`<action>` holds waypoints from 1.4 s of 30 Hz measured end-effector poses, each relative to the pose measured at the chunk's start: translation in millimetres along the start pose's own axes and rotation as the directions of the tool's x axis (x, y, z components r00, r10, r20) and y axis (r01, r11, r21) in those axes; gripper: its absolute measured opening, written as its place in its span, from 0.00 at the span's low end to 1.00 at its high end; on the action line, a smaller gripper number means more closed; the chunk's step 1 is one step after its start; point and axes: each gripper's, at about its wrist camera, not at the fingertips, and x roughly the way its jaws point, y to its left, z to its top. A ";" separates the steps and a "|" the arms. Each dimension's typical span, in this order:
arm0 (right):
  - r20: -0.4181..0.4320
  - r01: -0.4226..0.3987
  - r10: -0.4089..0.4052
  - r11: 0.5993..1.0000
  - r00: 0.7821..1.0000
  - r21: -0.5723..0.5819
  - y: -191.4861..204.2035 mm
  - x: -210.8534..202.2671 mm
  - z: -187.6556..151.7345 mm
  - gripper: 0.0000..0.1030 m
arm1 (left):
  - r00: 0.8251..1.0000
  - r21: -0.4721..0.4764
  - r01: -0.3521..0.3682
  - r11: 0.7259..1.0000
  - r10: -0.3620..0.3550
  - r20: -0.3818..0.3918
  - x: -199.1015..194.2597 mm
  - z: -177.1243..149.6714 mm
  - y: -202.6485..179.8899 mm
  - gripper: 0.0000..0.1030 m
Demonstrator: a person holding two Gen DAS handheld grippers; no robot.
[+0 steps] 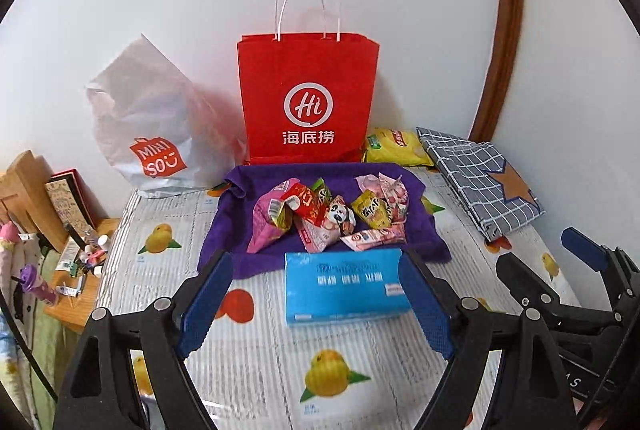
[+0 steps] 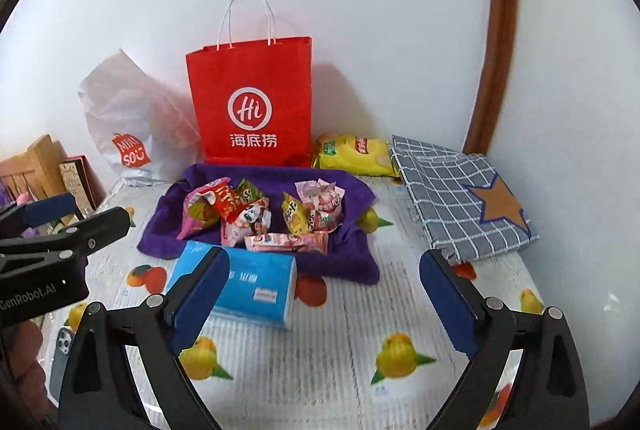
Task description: Organize snacks
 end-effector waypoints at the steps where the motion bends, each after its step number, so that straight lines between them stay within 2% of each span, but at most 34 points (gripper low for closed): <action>1: 0.008 0.000 0.000 1.000 1.000 0.004 -0.8 -4.0 -3.2 0.95 | 1.000 0.001 0.000 1.000 0.000 0.006 -4.9 -3.7 -1.2 0.81; 9: 0.056 0.010 -0.009 1.000 0.998 -0.008 6.8 -29.5 -24.9 0.99 | 0.999 -0.017 -0.011 1.000 0.011 0.044 -27.4 -28.6 2.8 0.81; 14: 0.040 0.010 -0.010 1.000 0.999 0.003 6.3 -33.1 -29.6 0.99 | 0.999 -0.003 -0.020 1.000 0.020 0.047 -34.6 -38.5 0.4 0.81; 42: 0.041 0.028 -0.028 1.000 0.999 0.013 5.3 -42.0 -32.9 0.99 | 0.998 -0.027 -0.024 0.999 0.026 0.058 -40.6 -42.1 9.6 0.82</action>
